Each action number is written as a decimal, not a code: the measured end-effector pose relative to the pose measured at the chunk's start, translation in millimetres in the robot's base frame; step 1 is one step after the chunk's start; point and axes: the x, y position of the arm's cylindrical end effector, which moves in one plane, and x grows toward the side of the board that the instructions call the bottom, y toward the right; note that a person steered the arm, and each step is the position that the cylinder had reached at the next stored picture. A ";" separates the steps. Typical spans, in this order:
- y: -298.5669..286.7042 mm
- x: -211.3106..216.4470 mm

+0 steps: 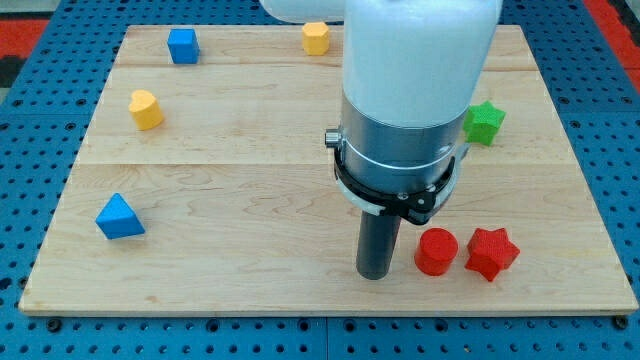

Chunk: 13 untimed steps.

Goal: Move the green star towards the centre of the board

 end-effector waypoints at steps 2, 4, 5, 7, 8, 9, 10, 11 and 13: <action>7.1 -67.1; 7.1 -90.5; 39.0 -100.7; 164.7 -115.1; 163.6 -115.1; 163.3 -115.1; 181.6 -115.1; 204.2 -121.4; 102.3 -176.4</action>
